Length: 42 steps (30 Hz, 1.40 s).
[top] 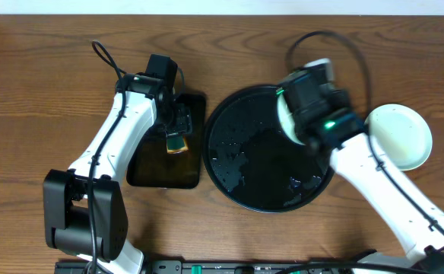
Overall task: Clean dirty plates on tray and stack at the side
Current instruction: 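Lift the green plate with the right gripper and stack it on the plates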
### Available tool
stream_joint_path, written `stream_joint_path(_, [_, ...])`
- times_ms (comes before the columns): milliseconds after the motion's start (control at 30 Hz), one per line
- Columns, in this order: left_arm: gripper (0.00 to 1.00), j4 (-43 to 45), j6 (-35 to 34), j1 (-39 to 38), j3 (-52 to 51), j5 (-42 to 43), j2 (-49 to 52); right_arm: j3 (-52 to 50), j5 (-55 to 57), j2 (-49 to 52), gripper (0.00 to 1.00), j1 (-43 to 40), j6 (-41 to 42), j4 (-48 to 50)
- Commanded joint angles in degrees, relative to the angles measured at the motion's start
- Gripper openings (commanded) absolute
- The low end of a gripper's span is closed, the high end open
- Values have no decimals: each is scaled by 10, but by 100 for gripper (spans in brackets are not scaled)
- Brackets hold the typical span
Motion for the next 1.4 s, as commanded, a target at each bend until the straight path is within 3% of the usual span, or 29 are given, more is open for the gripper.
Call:
stream_joint_path(0, [74,-2,5,0,-3,-7,-2,1,-72,-8,1,-68,52,1])
stream_joint_path(267, [74,-2,5,0,-3,-7,-2,1,-127,-7,1,-254,90,-21])
stream_joint_path(533, [74,-2,5,0,-3,-7,-2,0,-142,3,1,-382,90,-23])
stream_joint_path(967, [74,-6,5,0,-3,-7,-2,-1,-202,74,1,-480,92,-26])
stream_joint_path(1000, [74,-6,5,0,-3,-7,-2,-1,-202,79,5,-481,92,-26])
stream_joint_path(1033, [74,-6,5,0,-3,-7,-2,-1,-204,83,17,-481,92,-26])
stream_joint_path(1100, [74,-6,5,0,-3,-7,-2,-1,-217,87,31,-481,92,-25])
stream_joint_path(1367, [74,-6,5,0,-3,-7,-2,-1,-318,86,38,-479,88,-33])
